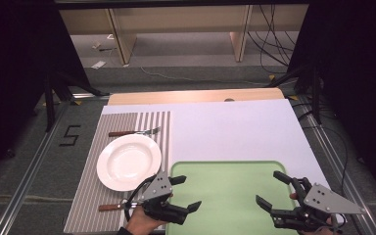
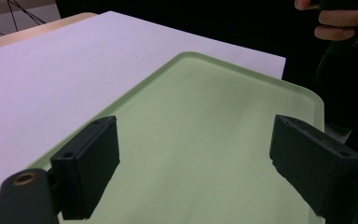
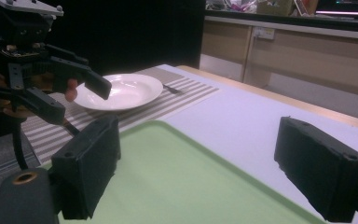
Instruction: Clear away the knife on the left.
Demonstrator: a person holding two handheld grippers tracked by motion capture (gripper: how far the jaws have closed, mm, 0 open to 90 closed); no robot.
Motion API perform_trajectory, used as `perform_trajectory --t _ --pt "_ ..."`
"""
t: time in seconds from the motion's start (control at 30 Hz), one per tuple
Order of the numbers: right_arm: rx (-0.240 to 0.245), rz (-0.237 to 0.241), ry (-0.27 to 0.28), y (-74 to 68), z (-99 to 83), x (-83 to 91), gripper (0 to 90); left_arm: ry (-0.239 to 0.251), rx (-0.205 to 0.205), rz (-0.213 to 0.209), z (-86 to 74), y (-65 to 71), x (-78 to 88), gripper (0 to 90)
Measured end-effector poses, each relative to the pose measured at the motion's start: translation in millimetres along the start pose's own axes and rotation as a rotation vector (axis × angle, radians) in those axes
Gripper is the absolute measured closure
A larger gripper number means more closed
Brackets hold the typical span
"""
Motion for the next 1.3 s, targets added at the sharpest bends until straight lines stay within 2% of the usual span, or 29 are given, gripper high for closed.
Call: perform_trajectory --t 0.5,0.6,0.73,0.87,0.93,1.03,1.3 --pt "0.002 0.003 0.000 -0.5 0.1 0.0 15.4 -0.008 -0.012 0.010 0.5 0.0 0.5 15.7" --pt "0.002 0.003 0.000 -0.4 0.0 -0.2 15.4 -0.028 -0.027 0.034 0.2 -1.1 0.0 15.9" --pt "0.004 0.004 0.001 -0.6 0.0 -0.5 15.4 -0.049 -0.037 0.043 0.1 -2.3 0.3 15.9" --pt "0.002 0.003 -0.002 -0.3 -0.2 -0.4 15.4 -0.097 -0.057 0.058 0.6 -2.8 1.0 15.9" --pt "0.002 0.003 -0.005 -0.2 -0.3 -0.4 15.4 -0.141 -0.064 0.057 0.8 -4.6 2.3 15.9" --pt "0.002 0.002 -0.004 -0.2 -0.3 -0.6 15.4 -0.160 -0.076 0.067 1.0 -5.6 4.3 16.1" --pt "0.002 0.002 -0.005 0.0 -0.4 -0.8 15.4 -0.212 -0.107 0.115 6.7 -14.8 22.8 16.7"
Point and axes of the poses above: each handheld gripper's, and its own axes: x roughly backward along the jaws, z roughly out of its top, y roughly to its right, the point moved 4 cm from there along -x, roughly forward along the jaws, and after that the axes turned 7 degrees about -y, right-handed, at the moved point
